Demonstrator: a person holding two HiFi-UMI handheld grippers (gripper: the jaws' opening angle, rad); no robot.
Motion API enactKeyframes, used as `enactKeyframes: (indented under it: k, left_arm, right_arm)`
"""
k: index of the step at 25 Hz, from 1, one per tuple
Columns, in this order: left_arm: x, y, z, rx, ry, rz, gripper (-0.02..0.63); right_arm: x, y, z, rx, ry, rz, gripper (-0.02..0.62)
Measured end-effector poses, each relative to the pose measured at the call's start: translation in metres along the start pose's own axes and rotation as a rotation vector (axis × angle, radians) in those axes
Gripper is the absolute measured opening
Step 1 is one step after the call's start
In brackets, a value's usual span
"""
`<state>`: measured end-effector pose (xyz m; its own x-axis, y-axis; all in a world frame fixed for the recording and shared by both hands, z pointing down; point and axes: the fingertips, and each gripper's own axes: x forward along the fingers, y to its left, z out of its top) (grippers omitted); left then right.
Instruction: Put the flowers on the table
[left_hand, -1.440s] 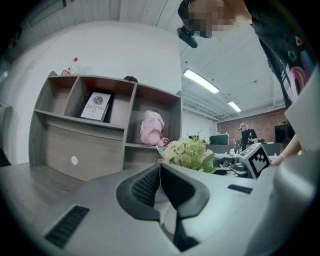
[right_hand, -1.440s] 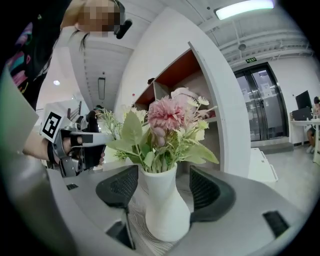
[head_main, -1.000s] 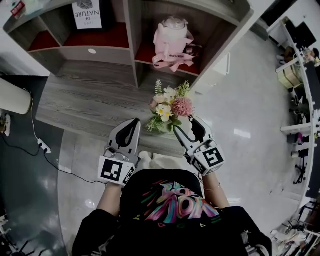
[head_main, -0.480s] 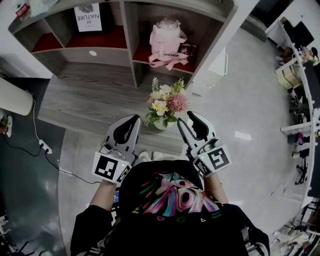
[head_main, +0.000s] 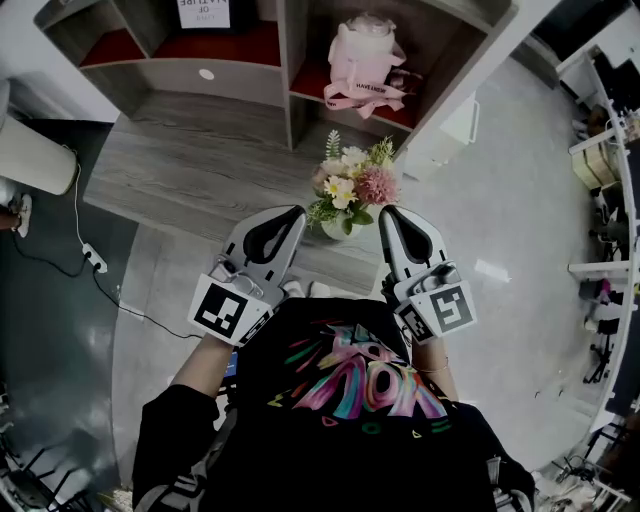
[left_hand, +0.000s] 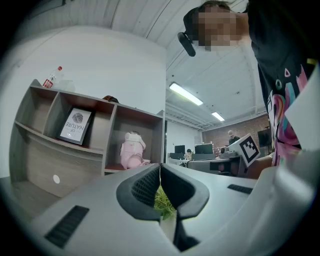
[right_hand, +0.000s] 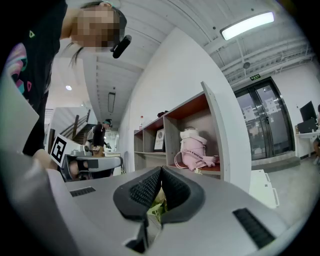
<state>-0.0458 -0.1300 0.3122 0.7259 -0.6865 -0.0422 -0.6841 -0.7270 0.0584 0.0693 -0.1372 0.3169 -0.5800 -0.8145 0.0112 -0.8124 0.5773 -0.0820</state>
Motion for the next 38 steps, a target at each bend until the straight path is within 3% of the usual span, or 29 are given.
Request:
enactKeyframes:
  k: [16,38]
  left_arm:
    - [-0.003,0.026,-0.002,0.004,0.007,0.031,0.026]
    - [0.0,0.029,-0.009,0.006,0.027,0.045,0.026]
  right_arm:
    - [0.012,-0.011,-0.01,0.006,0.037,-0.032,0.015]
    - [0.014,-0.017,-0.017,0.032,0.042,-0.038,0.015]
